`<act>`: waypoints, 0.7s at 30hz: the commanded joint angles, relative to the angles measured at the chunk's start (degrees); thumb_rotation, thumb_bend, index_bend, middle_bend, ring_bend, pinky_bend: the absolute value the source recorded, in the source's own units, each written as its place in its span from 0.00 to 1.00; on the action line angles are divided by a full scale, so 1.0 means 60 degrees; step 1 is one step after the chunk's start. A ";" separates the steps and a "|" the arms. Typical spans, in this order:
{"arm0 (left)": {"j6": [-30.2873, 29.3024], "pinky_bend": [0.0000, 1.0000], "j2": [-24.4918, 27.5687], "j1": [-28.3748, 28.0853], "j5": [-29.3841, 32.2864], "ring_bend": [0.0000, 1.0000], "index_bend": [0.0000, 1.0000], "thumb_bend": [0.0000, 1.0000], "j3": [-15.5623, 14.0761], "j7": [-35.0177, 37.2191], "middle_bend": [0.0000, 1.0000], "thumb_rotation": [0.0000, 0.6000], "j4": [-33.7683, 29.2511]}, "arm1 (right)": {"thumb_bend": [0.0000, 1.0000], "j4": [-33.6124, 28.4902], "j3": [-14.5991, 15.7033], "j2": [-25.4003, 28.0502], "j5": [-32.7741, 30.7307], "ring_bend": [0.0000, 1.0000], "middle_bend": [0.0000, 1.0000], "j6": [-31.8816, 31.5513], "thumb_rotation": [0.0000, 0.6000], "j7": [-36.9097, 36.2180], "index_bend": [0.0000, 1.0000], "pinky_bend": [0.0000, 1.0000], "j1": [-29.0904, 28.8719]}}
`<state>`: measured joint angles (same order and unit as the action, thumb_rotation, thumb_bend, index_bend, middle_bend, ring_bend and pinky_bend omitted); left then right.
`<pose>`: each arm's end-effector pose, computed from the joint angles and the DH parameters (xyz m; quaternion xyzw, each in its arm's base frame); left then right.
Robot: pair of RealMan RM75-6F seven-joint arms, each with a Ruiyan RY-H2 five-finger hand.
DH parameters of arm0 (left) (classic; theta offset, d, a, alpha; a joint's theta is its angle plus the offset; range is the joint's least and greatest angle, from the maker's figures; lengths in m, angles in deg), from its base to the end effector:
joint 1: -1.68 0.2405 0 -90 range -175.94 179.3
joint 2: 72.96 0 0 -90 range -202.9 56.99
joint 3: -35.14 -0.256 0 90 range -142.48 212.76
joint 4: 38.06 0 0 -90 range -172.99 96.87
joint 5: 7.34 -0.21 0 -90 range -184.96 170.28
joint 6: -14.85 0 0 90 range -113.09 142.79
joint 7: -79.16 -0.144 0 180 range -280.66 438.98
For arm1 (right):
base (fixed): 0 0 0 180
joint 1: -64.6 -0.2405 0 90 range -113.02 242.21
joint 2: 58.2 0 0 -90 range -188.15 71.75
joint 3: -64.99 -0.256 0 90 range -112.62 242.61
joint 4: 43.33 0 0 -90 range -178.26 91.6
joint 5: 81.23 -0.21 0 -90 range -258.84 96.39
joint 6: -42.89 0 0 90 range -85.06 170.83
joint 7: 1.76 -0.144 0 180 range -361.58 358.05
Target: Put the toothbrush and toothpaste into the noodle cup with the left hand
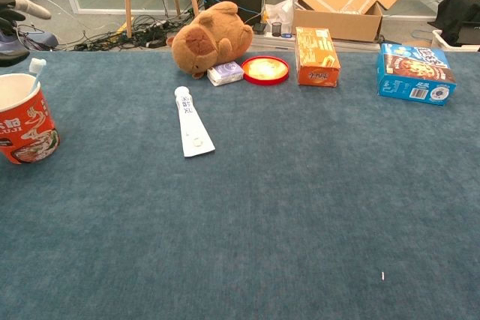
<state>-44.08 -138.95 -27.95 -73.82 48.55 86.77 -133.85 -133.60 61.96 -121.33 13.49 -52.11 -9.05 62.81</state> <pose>-0.2217 0.3295 0.1211 -0.5924 -0.5007 -0.4490 0.4436 -0.2977 -0.1626 0.1814 0.5825 -0.3417 0.4744 0.5647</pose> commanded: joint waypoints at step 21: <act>-0.1248 0.00 -0.1089 -0.1365 0.0218 0.00 0.13 0.15 -0.0342 -0.6639 0.00 1.00 -0.1996 | 0.16 0.0053 -0.0033 0.0143 0.0023 0.24 0.26 -0.0253 1.00 -0.0398 0.19 0.60 0.0120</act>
<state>-50.73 -142.72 -34.22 -72.63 47.33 51.52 -147.52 -133.31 61.79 -120.51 13.65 -53.62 -11.40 63.53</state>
